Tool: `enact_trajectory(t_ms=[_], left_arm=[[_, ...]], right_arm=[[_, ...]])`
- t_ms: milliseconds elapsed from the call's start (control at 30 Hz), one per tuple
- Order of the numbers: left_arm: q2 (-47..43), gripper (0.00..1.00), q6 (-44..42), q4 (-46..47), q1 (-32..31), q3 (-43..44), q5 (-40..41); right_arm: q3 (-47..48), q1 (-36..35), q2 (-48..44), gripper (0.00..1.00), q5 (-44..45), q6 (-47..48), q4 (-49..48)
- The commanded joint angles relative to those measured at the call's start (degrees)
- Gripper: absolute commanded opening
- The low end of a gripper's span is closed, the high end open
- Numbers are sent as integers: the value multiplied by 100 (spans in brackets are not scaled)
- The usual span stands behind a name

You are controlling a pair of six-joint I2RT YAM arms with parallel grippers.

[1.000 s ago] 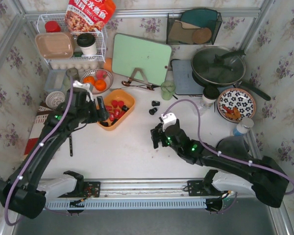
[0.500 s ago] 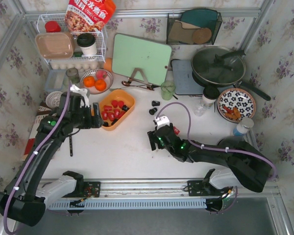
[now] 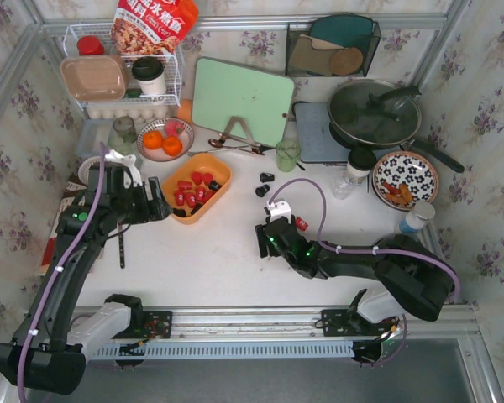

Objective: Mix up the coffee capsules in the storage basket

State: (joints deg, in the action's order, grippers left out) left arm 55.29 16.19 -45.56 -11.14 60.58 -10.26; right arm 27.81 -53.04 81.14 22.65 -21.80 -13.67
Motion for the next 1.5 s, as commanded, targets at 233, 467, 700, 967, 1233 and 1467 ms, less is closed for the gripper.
enact_trajectory(t_ms=[233,467,700,967,1233,1467], left_arm=[[13,76,98,177,186,-2,-418],[-9,75,119,179,217,-2,-494],[-34,76,120,179,229,-2,-547],[-91,75,127,195,243,-2,-596],[-206,75,128,216,292,-17,-609],[-263,75,122,205,338,-19,-605]], right_arm=[[31,13,56,55,-79,-149,-379],[111,13,-37,34,-69,-93,-225],[353,13,-35,24,-152,-74,17],[994,12,-190,16,-235,188,210],[2478,74,756,15,-191,1123,-23],[4542,405,2552,13,-830,1492,-183]])
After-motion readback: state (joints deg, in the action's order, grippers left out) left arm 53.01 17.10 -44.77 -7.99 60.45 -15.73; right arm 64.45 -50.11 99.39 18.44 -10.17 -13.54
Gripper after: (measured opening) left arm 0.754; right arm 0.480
